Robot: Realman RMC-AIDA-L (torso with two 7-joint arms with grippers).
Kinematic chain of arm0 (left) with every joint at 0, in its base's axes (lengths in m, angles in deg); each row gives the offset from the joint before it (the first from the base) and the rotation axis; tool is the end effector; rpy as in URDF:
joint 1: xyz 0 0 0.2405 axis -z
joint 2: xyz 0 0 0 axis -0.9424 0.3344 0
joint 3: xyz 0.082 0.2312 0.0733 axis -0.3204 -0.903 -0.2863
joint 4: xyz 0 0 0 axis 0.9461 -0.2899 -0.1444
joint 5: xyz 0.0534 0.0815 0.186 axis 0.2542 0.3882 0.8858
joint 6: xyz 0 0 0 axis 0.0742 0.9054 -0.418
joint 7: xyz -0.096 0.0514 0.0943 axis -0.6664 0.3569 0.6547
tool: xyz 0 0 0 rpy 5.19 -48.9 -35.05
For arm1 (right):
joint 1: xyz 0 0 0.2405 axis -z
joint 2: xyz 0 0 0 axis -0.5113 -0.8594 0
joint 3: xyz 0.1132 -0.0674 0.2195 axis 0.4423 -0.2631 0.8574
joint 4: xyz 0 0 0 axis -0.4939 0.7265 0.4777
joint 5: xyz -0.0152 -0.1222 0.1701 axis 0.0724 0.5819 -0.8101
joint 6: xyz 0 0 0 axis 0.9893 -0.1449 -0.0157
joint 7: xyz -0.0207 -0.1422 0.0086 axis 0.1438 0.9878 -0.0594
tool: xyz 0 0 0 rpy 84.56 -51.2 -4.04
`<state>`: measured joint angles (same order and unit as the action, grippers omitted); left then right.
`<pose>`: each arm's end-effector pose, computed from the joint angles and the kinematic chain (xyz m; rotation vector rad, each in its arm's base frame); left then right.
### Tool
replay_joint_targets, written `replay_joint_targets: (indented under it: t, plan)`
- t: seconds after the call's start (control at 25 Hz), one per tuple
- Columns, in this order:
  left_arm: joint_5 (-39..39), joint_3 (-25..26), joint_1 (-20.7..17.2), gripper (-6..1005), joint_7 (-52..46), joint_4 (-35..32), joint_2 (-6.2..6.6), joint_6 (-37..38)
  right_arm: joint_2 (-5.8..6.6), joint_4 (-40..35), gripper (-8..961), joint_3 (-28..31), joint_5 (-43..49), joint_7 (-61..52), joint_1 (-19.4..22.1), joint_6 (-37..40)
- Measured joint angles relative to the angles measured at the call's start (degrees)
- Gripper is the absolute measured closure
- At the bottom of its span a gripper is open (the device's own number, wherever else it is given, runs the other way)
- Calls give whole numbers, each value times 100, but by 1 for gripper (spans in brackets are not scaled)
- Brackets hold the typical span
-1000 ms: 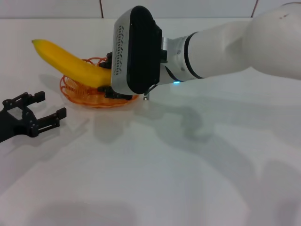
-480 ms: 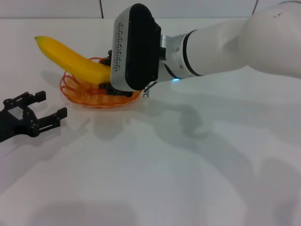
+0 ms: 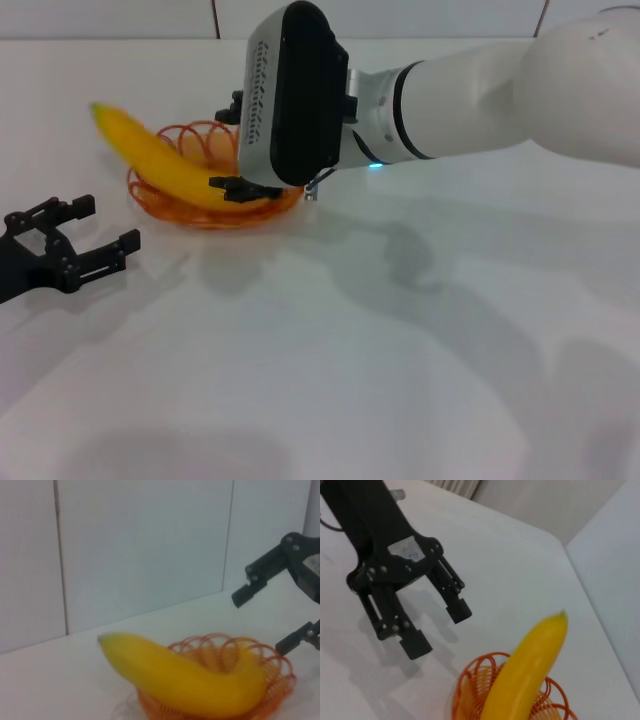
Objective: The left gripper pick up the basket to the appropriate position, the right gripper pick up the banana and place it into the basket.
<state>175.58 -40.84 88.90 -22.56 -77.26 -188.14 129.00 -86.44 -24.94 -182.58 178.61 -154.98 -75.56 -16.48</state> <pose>-0.3447 0.3069 0.0176 -2.3655 -0.5854 -0.5469 0.0854 0.3834 -0.1207 -2.6600 -0.3068 -0.0762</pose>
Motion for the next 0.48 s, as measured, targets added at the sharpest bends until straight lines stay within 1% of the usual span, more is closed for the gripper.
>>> replay_joint_targets:
  t: [0.16, 0.24, 0.36, 0.48]
  plan:
    - [0, 5, -13, 170, 0, 3, 0, 3, 7, -27, 238, 5, 0, -3, 16, -7]
    - [0, 0, -19, 170, 0, 4, 0, 3, 17, -150, 194, 10, 1, -3, 113, 29]
    - [-1, 3, -25, 170, 0, 5, 0, 4, 47, -685, 140, 242, 8, 52, 474, 320]
    - [-1, 14, -25, 170, 0, 5, 0, 3, 52, -1512, 111, 811, 86, 213, 986, 1053]
